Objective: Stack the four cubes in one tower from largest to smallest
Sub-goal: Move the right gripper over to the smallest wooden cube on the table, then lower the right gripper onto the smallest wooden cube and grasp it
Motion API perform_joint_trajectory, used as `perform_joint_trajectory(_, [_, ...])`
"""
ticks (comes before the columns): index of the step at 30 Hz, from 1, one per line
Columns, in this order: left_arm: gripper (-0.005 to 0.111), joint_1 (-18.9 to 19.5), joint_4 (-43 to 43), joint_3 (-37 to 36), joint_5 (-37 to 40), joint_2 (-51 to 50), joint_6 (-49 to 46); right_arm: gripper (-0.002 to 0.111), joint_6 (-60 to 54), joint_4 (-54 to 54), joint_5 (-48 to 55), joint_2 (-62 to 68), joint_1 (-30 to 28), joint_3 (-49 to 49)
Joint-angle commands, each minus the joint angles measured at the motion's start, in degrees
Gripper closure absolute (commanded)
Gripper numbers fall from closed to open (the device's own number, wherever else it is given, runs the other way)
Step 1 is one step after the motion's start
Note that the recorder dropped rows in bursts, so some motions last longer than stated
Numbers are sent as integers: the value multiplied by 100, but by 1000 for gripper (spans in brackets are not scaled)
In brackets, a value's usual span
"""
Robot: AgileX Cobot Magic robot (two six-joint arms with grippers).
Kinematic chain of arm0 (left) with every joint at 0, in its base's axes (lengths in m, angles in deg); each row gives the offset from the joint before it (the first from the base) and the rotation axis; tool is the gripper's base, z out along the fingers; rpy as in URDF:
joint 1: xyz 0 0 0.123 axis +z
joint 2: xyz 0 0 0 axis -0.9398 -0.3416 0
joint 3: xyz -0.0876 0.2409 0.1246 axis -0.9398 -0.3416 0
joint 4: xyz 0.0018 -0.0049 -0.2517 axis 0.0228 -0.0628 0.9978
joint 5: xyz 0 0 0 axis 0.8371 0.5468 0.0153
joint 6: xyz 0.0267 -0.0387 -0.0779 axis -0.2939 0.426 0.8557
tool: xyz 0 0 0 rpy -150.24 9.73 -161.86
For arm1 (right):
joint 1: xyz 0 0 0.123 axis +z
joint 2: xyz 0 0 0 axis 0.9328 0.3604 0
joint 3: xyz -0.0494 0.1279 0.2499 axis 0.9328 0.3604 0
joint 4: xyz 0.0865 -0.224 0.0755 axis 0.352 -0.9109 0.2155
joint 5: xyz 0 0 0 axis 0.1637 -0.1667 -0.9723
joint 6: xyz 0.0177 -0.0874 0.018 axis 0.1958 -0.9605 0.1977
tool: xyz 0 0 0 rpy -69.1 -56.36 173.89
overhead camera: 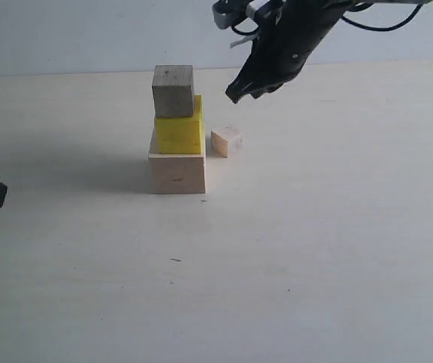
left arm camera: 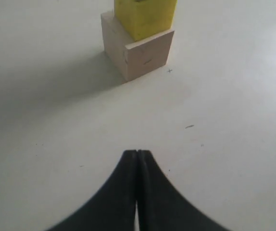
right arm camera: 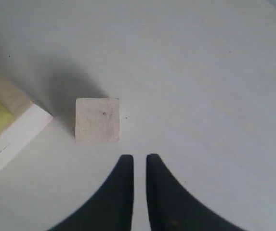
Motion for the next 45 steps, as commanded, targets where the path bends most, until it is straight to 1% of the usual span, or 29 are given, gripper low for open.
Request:
perform_joint_trajectory(1, [107,13,-334,38,162,-39,16,79,-170,111,-347,264,-46,7])
perform_joint_trajectory(4, [107,13,-358,38,162,-49,16,63,-170,111,-416,409,-46,7])
perform_joint_trajectory(6, [107,13,-358,38,162,-49,16,54,-170,147,-457,487,-46,7])
perform_joint_trajectory(9, [107,13,-358,24,150,-47,27,47,-181,508,-454,596,-46,7])
perform_joint_trajectory(13, [107,13,-358,-107,95,-47,100,47,-655,845,-393,722,-46,7])
perform_joint_trajectory(24, [107,13,-358,-119,99,-47,100,47,-1358,1301,-494,773,-46,7])
perform_joint_trajectory(28, [107,13,-358,-119,99,-47,100,47,-1355,1352,-517,773,-46,7])
perform_joint_trajectory(32, [107,13,-358,-119,99,-47,100,40,-1355,1451,-565,773,-46,7])
perform_joint_trajectory(45, [107,13,-358,-119,99,-47,123,41,-1355,1464,-680,981,-46,7])
